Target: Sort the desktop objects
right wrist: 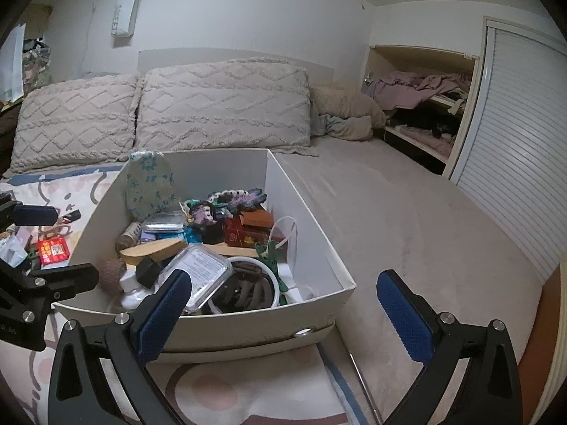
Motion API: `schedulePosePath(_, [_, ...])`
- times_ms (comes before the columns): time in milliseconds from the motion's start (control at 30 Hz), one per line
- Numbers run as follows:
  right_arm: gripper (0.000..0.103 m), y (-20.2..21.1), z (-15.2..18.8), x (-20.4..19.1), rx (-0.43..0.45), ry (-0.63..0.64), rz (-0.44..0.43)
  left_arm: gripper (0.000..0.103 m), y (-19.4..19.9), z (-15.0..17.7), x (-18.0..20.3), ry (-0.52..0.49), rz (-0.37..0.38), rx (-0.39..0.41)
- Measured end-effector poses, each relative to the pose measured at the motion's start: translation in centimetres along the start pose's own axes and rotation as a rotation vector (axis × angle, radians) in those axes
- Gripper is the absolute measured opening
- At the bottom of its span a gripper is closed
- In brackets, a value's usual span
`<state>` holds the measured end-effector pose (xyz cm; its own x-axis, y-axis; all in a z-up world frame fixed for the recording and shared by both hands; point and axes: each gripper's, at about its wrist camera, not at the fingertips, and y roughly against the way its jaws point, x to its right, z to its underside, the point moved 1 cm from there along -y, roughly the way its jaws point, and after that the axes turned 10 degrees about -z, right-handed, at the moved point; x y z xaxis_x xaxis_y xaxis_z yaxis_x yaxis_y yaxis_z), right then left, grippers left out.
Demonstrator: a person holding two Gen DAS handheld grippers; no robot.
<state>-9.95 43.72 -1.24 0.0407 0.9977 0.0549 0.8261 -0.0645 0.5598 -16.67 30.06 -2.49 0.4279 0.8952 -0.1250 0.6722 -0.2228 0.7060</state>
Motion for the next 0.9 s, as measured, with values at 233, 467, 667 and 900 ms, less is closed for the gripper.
schedulePosePath(233, [0.103,0.9,0.3,0.1,0.027,-0.042,-0.015,0.103,2.0,0.9,-1.5,0.055,-0.030,0.066])
schedulePosePath(467, [0.103,2.6,0.1,-0.9,0.067,-0.049,-0.046,0.103,4.0,2.0,-3.6,0.133,-0.048,0.110])
schedulePosePath(667, [0.103,4.5,-0.4,-2.9,0.107,-0.012,-0.088,0.103,6.3,3.5,-4.1,0.121,-0.081,0.160])
schedulePosePath(900, [0.103,7.8,-0.1,-4.6,0.174,-0.020,-0.140,0.103,9.2,5.0,-4.6,0.138,-0.121,0.210])
